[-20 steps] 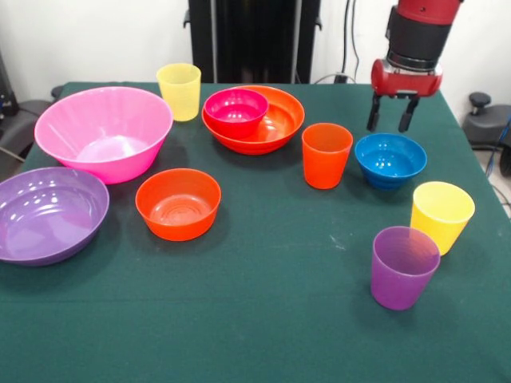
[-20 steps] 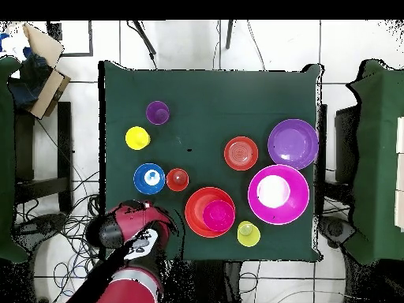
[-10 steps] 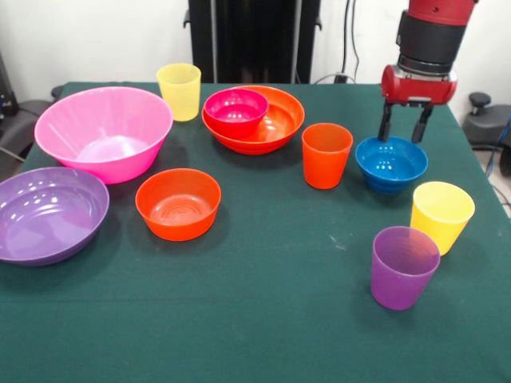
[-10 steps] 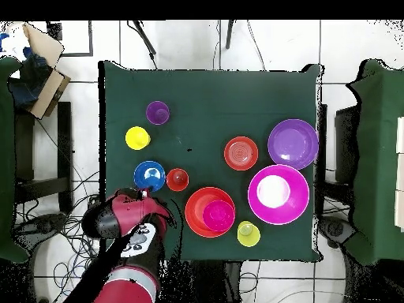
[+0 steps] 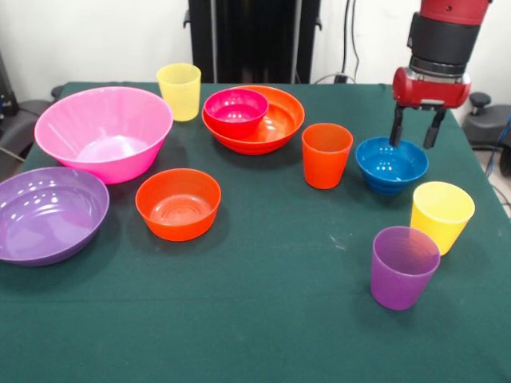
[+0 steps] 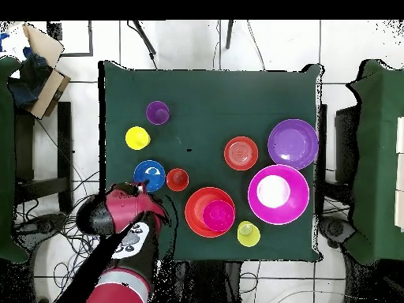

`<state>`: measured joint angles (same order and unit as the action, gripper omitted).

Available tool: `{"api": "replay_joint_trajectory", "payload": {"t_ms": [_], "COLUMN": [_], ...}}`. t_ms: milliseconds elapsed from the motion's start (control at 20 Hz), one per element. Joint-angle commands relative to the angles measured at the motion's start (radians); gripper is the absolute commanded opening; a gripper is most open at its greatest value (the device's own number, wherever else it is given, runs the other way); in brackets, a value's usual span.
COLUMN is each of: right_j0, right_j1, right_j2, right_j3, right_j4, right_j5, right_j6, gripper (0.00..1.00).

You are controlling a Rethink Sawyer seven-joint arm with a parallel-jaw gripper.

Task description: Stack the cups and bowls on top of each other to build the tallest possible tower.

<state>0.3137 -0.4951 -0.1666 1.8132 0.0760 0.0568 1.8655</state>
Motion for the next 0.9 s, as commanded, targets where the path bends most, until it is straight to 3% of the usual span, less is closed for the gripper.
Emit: {"api": "replay_joint_trajectory", "payload": {"t_ms": [50,900], "right_j0": [0.025,0.029], "right_j1": [0.071,0.137], "right_j2": [0.045,0.053], "right_j3": [-0.067,-0.087], "right_j4": [0.048,0.069], "right_j5": [0.071,0.023], "right_j6": [0.164,0.156], "gripper": [1.0,1.0]}}
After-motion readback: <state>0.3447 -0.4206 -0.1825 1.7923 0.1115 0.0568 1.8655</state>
